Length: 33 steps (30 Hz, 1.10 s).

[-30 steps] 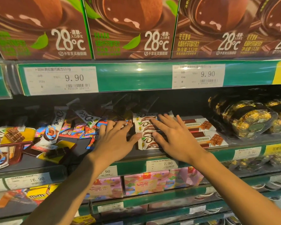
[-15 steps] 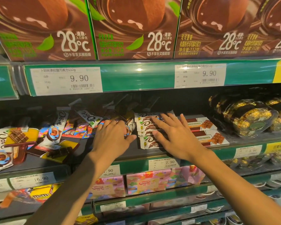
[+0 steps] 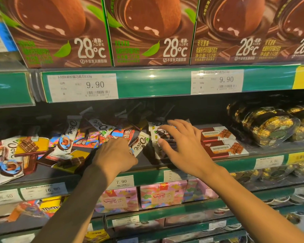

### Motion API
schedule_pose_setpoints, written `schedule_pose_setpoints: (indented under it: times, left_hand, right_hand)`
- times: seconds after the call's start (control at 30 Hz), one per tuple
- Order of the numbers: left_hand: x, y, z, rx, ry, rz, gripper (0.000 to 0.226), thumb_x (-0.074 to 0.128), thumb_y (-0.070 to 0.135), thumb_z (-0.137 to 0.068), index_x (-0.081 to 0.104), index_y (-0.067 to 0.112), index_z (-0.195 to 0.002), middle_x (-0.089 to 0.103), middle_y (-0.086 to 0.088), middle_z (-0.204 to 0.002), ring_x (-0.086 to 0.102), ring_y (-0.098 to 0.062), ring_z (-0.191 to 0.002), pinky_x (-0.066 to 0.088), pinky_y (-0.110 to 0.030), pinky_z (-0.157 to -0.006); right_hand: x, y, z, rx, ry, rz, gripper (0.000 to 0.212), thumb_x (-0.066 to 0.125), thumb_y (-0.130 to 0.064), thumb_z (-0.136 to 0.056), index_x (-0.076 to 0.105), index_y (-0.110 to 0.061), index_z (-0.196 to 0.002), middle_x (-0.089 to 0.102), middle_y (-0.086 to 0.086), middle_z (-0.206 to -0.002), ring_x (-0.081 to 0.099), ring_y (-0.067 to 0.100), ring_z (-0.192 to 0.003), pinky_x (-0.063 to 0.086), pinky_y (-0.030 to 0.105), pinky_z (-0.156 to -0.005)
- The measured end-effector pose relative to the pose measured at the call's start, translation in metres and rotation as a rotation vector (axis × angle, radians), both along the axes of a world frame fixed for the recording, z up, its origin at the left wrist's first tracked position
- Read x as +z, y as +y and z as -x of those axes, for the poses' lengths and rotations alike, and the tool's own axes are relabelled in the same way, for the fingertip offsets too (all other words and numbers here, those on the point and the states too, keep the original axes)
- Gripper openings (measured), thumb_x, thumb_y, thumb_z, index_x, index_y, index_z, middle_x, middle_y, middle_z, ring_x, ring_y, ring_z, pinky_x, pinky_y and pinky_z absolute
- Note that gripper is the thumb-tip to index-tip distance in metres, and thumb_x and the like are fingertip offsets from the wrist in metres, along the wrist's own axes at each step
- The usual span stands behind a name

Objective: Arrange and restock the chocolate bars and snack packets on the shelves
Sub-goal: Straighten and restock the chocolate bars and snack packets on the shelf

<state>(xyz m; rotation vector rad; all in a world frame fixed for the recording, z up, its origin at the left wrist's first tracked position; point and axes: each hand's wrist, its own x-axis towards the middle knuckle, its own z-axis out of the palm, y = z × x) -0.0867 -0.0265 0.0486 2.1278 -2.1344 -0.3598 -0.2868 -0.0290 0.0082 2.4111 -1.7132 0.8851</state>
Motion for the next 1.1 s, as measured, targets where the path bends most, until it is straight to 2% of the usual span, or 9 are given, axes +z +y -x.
schedule_pose_setpoints:
  times: [0.17, 0.27, 0.37, 0.53, 0.67, 0.77, 0.87, 0.97, 1.1]
  left_hand:
    - [-0.001, -0.002, -0.013, 0.036, 0.167, -0.054, 0.029, 0.074, 0.031, -0.084, 0.055, 0.014, -0.071, 0.05, -0.003, -0.066, 0.048, -0.013, -0.057, 0.029, -0.023, -0.045]
    - [-0.001, -0.003, -0.027, 0.06, 0.326, -0.078, 0.025, 0.072, 0.028, -0.087, 0.066, 0.004, -0.088, 0.055, -0.008, -0.069, 0.057, -0.02, -0.063, 0.042, -0.028, -0.052]
    - [-0.003, 0.002, -0.039, 0.121, 0.546, -0.054, 0.02, 0.07, 0.019, -0.089, 0.056, 0.019, -0.076, 0.061, -0.001, -0.081, 0.062, -0.022, -0.07, 0.057, -0.041, -0.072]
    - [-0.006, 0.027, -0.03, 0.236, 1.057, -0.07, 0.018, 0.07, 0.008, -0.087, 0.064, 0.009, -0.104, 0.071, -0.009, -0.092, 0.066, -0.022, -0.069, 0.052, -0.033, -0.055]
    - [-0.01, 0.049, -0.005, 0.149, 1.227, -0.07, 0.023, 0.072, 0.006, -0.084, 0.064, 0.012, -0.104, 0.075, -0.005, -0.088, 0.072, -0.019, -0.076, 0.059, -0.035, -0.061]
    - [-0.015, 0.053, 0.011, 0.077, 1.24, -0.026, 0.025, 0.074, 0.006, -0.082, 0.064, 0.015, -0.103, 0.075, -0.002, -0.089, 0.072, -0.016, -0.081, 0.059, -0.036, -0.071]
    - [-0.016, 0.051, 0.026, -0.003, 1.216, -0.004, 0.024, 0.078, 0.011, -0.08, 0.065, 0.015, -0.099, 0.074, 0.005, -0.079, 0.07, -0.009, -0.071, 0.053, -0.021, -0.06]
    - [-0.024, 0.042, 0.031, -0.054, 1.141, 0.051, 0.023, 0.08, 0.023, -0.078, 0.068, 0.021, -0.097, 0.074, 0.007, -0.08, 0.069, -0.004, -0.075, 0.057, -0.027, -0.068]
    - [-0.035, 0.025, 0.016, -0.044, 0.774, 0.283, 0.012, 0.073, 0.034, -0.084, 0.066, 0.031, -0.094, 0.067, 0.018, -0.086, 0.063, 0.004, -0.08, 0.05, -0.019, -0.073]
  right_hand:
    - [-0.002, 0.003, -0.013, 0.031, -0.043, -0.004, 0.041, 0.043, -0.052, -0.095, 0.055, -0.032, -0.129, 0.044, -0.011, -0.144, 0.024, 0.01, -0.139, 0.006, 0.023, -0.102]
    - [-0.003, 0.008, -0.018, 0.059, -0.113, 0.003, 0.027, 0.053, -0.045, -0.095, 0.06, -0.032, -0.118, 0.049, -0.012, -0.134, 0.03, 0.009, -0.131, 0.014, 0.025, -0.098]
    - [-0.003, 0.015, -0.028, 0.082, -0.28, -0.004, 0.014, 0.063, -0.034, -0.093, 0.066, -0.03, -0.107, 0.059, -0.015, -0.115, 0.043, 0.005, -0.115, 0.025, 0.025, -0.093]
    - [0.014, 0.03, -0.049, 0.197, -0.752, -0.323, 0.017, 0.067, -0.024, -0.093, 0.059, -0.016, -0.106, 0.06, -0.005, -0.072, 0.053, 0.004, -0.068, 0.045, 0.023, -0.067]
    - [0.018, 0.026, -0.053, 0.164, -0.861, -0.386, 0.029, 0.066, -0.027, -0.093, 0.05, -0.02, -0.115, 0.071, 0.003, -0.085, 0.067, 0.009, -0.081, 0.052, 0.03, -0.08]
    - [0.021, 0.022, -0.045, 0.107, -0.91, -0.422, 0.026, 0.067, -0.031, -0.092, 0.053, -0.024, -0.113, 0.071, 0.003, -0.093, 0.071, 0.016, -0.082, 0.056, 0.039, -0.074]
    - [0.027, 0.021, -0.032, 0.124, -0.948, -0.467, 0.024, 0.068, -0.023, -0.092, 0.056, -0.02, -0.113, 0.069, 0.022, -0.096, 0.069, 0.034, -0.079, 0.056, 0.049, -0.073]
    - [0.034, 0.015, -0.009, 0.106, -0.929, -0.49, 0.02, 0.066, -0.014, -0.093, 0.061, -0.017, -0.113, 0.069, 0.026, -0.098, 0.065, 0.046, -0.091, 0.054, 0.057, -0.076]
    - [0.04, -0.001, 0.026, 0.065, -0.66, -0.482, 0.022, 0.061, -0.007, -0.095, 0.069, -0.023, -0.108, 0.076, 0.009, -0.089, 0.069, 0.035, -0.089, 0.057, 0.042, -0.071]
